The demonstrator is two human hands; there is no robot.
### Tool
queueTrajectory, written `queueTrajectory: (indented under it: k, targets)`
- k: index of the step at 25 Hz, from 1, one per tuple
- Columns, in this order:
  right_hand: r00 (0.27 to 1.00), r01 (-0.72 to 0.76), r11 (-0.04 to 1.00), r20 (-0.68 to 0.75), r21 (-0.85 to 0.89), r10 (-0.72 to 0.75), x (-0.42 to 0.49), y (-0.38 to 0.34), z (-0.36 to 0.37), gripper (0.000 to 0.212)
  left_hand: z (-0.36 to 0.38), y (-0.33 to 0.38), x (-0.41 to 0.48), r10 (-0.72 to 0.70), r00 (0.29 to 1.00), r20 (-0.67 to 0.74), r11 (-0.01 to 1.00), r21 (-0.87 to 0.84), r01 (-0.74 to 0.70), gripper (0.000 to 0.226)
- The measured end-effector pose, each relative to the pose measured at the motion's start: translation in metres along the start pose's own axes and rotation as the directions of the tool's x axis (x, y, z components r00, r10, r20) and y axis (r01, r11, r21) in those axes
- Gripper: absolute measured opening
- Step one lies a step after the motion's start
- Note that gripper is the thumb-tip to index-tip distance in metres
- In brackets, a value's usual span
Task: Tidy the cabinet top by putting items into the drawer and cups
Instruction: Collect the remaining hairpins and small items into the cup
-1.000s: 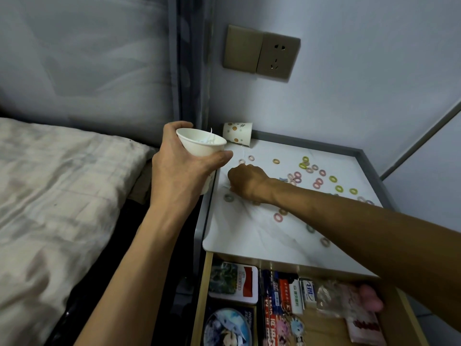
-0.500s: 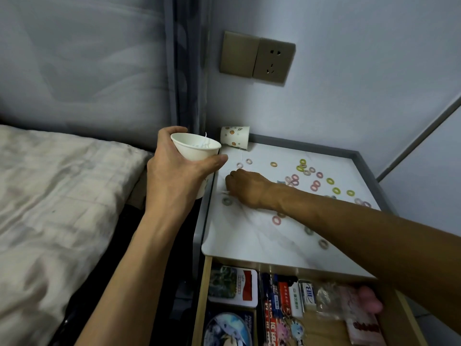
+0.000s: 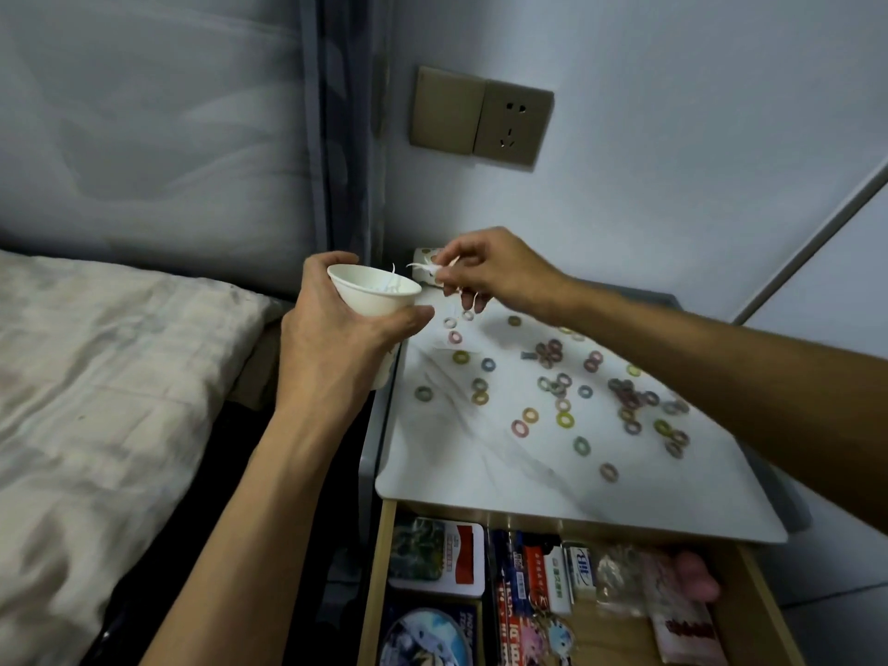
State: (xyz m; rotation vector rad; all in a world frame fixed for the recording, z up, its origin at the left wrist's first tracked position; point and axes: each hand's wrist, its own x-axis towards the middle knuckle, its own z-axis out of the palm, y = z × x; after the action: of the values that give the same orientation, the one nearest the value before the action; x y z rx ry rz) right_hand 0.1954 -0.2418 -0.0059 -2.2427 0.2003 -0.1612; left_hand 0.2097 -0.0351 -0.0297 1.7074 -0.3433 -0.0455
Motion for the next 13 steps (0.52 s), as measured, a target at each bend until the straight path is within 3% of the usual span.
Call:
queueTrajectory:
  k: [3, 8, 10, 13]
  targets:
    - [0.991, 0.089, 0.996, 0.096, -0.005, -0.088, -0.009, -0.043, -0.032, 0.012, 0.007, 0.001, -0.005, -0.002, 0.998, 0.060, 1.000, 0.031, 0.000, 0.072]
    - [0.895, 0.251, 0.923, 0.433, -0.292, -0.107, -0.020, -0.089, -0.029, 0.015, 0.018, 0.005, -0.014, 0.034, 0.990, 0.135, 0.995, 0.085, -0.045, 0.067]
    - [0.896, 0.219, 0.951, 0.431, -0.220, -0.107, -0.020, -0.091, -0.029, 0.018, 0.022, 0.009, -0.015, 0.057, 0.989, 0.140, 0.997, 0.046, -0.064, 0.066]
    - [0.950, 0.133, 0.991, 0.288, -0.017, -0.123, -0.017, -0.083, -0.040, 0.013, 0.022, 0.009, -0.014, 0.078, 0.991, 0.106, 0.997, 0.022, -0.080, 0.073]
